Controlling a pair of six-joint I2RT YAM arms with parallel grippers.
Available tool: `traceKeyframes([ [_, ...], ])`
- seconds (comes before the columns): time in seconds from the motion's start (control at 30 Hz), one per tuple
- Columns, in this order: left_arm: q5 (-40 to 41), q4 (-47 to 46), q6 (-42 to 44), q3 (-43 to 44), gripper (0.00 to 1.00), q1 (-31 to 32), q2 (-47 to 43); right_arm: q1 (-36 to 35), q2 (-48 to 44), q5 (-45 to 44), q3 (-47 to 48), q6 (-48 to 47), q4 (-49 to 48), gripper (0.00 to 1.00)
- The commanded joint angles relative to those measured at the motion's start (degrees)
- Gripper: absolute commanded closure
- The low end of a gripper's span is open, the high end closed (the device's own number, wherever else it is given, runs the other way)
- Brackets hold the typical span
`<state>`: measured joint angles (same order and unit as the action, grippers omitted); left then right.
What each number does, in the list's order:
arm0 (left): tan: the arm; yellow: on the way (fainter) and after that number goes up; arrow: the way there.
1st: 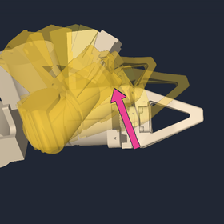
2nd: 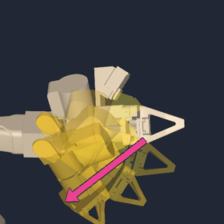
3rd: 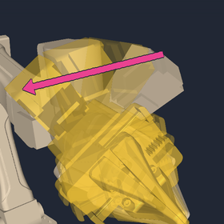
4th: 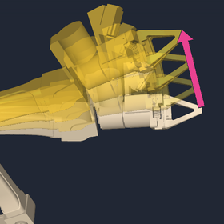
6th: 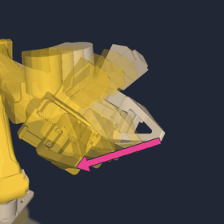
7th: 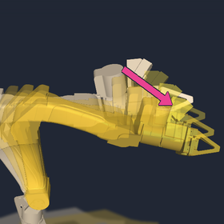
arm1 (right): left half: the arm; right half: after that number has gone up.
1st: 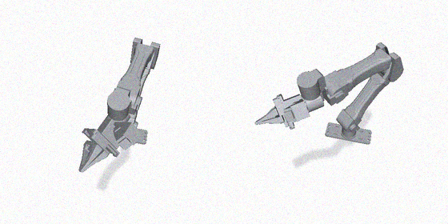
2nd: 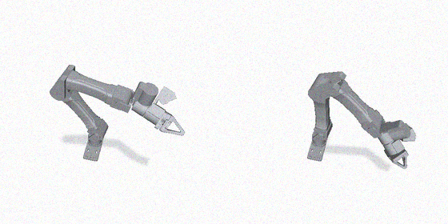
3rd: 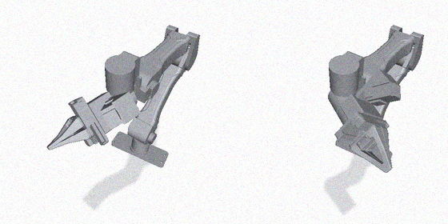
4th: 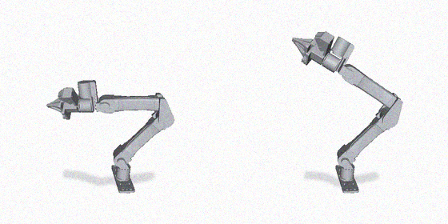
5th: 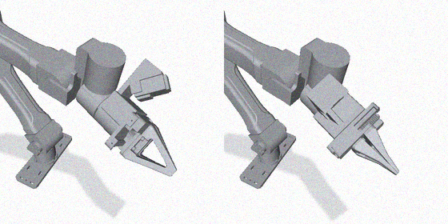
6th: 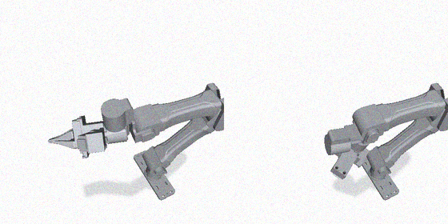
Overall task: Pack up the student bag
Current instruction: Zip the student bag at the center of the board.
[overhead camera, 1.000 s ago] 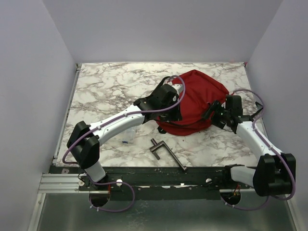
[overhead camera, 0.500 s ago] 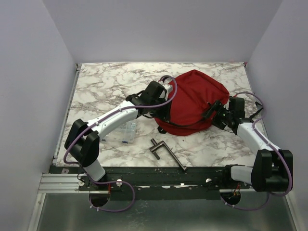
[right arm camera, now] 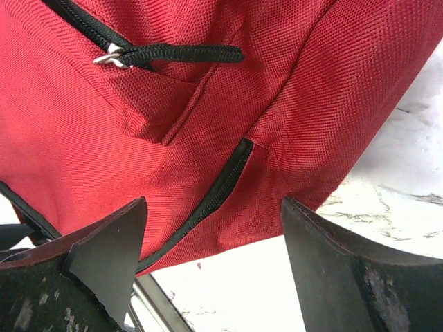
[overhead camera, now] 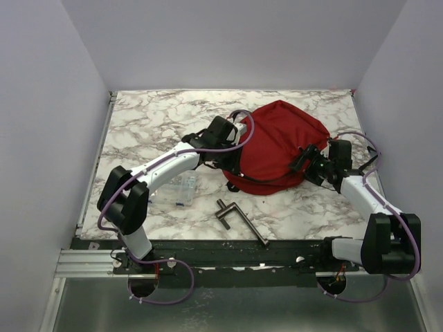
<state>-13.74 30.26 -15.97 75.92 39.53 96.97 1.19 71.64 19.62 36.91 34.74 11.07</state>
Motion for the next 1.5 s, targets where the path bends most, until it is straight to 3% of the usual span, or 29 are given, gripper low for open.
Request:
traceKeyframes([
  [0.0, 0.35, -1.08, 1.80, 0.60, 0.60, 0.89, 0.57, 0.13, 0.52, 1.65, 1.00, -1.17, -1.36, 0.19],
  [0.4, -2.09, -0.99, 1.47, 1.28, 0.65, 1.57, 4.84, 0.13, 0.99, 1.31, 0.27, -0.17, -1.90, 0.19],
  [0.53, -1.72, -0.91, 1.46, 1.83, 0.77, 1.59, 5.42, 0.17, 2.20, 1.34, 0.35, 0.02, -2.02, 0.19],
  [0.67, -1.87, -0.06, 1.20, 1.82, 1.00, 1.57, 5.30, 0.14, 3.73, -1.49, 0.09, 1.64, -2.91, 0.19],
  [0.8, 5.67, 1.87, -0.56, 0.25, 1.00, 1.50, 3.84, 0.20, 7.46, -8.68, 0.84, 4.94, -2.72, 0.20],
  [0.93, 13.27, 1.75, -2.66, -2.04, 1.00, 0.90, 0.95, 0.22, 13.02, -10.29, 1.56, 5.69, -6.60, 0.19],
  [1.07, 5.78, -0.56, -5.56, -4.13, 1.00, 1.82, -1.23, 0.13, 18.57, -11.84, 6.34, 1.74, -9.50, 0.20],
  [1.17, -2.06, -3.77, -9.52, -4.94, 1.00, 6.56, -1.08, -0.98, 22.72, -11.47, 11.50, -3.33, -13.15, 0.22],
  [1.37, -14.61, -10.77, -18.41, 1.86, 1.00, 13.92, 6.65, -8.35, 33.49, -8.11, 30.40, -8.33, -4.10, 0.22],
  [1.47, -16.06, -11.18, -19.84, 7.55, 1.00, 13.47, 10.55, -8.17, 34.24, -14.37, 36.85, -6.61, 7.44, 0.20],
])
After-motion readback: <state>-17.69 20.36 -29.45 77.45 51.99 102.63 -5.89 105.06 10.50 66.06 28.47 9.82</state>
